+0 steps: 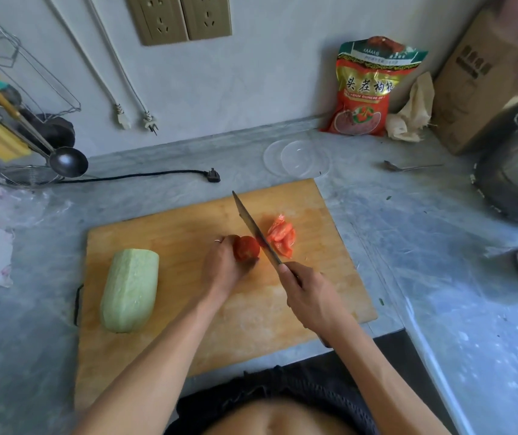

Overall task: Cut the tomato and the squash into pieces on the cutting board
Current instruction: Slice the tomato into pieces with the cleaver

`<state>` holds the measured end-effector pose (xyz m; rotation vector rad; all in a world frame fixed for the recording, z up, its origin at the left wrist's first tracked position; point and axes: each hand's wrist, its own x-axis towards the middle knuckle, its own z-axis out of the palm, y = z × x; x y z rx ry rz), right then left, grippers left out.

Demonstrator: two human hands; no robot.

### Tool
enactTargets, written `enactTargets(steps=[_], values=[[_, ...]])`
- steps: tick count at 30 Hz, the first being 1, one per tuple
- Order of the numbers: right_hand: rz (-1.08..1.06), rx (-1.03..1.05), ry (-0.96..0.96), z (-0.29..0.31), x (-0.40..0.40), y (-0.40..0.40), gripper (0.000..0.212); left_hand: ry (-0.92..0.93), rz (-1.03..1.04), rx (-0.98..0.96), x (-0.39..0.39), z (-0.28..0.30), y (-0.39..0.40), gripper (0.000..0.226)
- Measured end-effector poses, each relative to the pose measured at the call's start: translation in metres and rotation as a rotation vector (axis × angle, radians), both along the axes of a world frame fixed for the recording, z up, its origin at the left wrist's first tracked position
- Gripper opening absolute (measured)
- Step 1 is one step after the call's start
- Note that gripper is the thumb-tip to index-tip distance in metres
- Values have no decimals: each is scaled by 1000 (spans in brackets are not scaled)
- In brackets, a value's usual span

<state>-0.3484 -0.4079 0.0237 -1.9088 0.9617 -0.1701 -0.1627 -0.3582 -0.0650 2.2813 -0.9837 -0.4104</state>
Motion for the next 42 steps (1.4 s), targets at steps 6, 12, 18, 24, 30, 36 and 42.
enactTargets(steps=[6,12,18,24,30,36,42], values=[[80,-27,-28,-1,-10,-10,45,-85,-5,7,-7,0,-5,38],[111,-43,-32,-4,-12,-12,44,-83,-16,16,-8,3,-6,33],[126,-67,-15,-6,-9,-2,42,-122,-8,8,-13,8,2,26],[117,-72,0,-7,-8,4,43,-124,18,37,-9,6,5,31],[146,-102,13,-7,-10,7,41,-158,-17,29,-11,4,5,20],[151,-100,24,-3,-7,7,40,-139,21,39,-8,2,6,27],[138,-88,32,-2,-6,10,40,-113,13,57,-2,-3,7,27]])
